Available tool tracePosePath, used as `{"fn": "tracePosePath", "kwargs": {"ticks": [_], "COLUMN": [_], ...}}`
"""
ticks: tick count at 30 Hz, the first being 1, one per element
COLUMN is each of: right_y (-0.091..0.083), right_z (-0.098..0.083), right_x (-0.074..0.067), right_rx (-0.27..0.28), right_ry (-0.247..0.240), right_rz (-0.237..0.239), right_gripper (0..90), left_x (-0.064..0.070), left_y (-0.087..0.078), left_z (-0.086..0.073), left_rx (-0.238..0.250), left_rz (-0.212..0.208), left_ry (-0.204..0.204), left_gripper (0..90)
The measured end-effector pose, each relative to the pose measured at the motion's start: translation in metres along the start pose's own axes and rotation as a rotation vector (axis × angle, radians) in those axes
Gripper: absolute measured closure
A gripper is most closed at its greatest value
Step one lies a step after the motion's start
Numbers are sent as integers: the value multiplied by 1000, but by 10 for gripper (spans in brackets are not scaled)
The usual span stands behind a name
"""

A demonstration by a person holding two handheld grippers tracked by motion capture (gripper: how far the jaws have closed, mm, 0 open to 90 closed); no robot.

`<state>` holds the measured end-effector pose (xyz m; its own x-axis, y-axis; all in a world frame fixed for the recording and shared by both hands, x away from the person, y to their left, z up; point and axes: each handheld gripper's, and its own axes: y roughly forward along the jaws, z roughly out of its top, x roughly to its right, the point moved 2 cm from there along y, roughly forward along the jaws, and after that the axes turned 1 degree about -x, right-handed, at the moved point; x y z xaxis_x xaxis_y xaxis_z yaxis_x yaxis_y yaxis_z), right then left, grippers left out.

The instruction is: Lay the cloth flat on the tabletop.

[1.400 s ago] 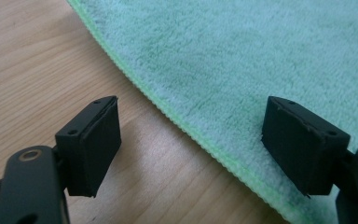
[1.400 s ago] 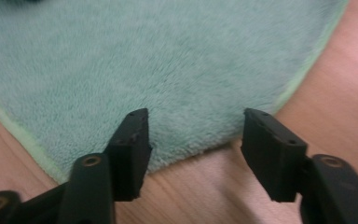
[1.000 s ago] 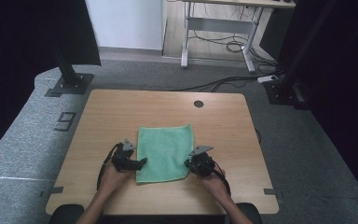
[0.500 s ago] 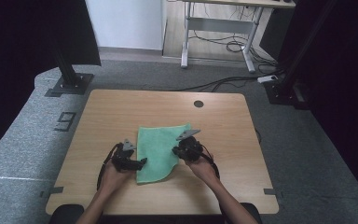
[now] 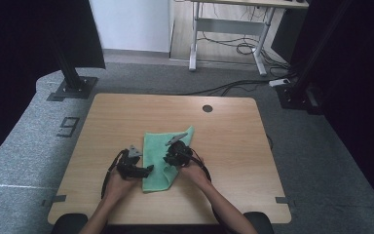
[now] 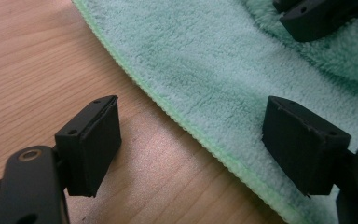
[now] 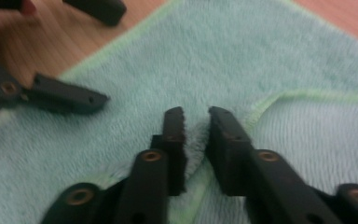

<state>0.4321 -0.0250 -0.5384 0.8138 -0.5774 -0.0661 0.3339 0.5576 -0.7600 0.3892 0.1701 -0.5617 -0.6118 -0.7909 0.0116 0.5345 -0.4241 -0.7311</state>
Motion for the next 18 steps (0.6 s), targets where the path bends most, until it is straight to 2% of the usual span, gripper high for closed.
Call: {"fn": "tracePosePath", "kwargs": {"ticks": [4, 6, 9, 11, 14, 18], "right_y": [-10, -22, -29, -34, -32, -18], "right_z": [8, 11, 10, 7, -1, -12], "right_x": [2, 6, 9, 10, 9, 4], "right_rx": [35, 53, 66, 71, 61, 37], "right_ry": [-15, -2, 11, 23, 18, 24], "right_rz": [-27, -38, -40, -25, -5, 9], "right_gripper": [624, 596, 584, 572, 552, 517], "left_x": [0, 0, 0, 0, 0, 0], "left_y": [0, 0, 0, 0, 0, 0], "left_z": [0, 0, 0, 0, 0, 0], "left_rx": [-1, 0, -1, 0, 1, 0], "left_rz": [-1, 0, 0, 0, 0, 1], "left_ry": [0, 0, 1, 1, -2, -1], "left_gripper": [193, 193, 193, 193, 193, 193]}}
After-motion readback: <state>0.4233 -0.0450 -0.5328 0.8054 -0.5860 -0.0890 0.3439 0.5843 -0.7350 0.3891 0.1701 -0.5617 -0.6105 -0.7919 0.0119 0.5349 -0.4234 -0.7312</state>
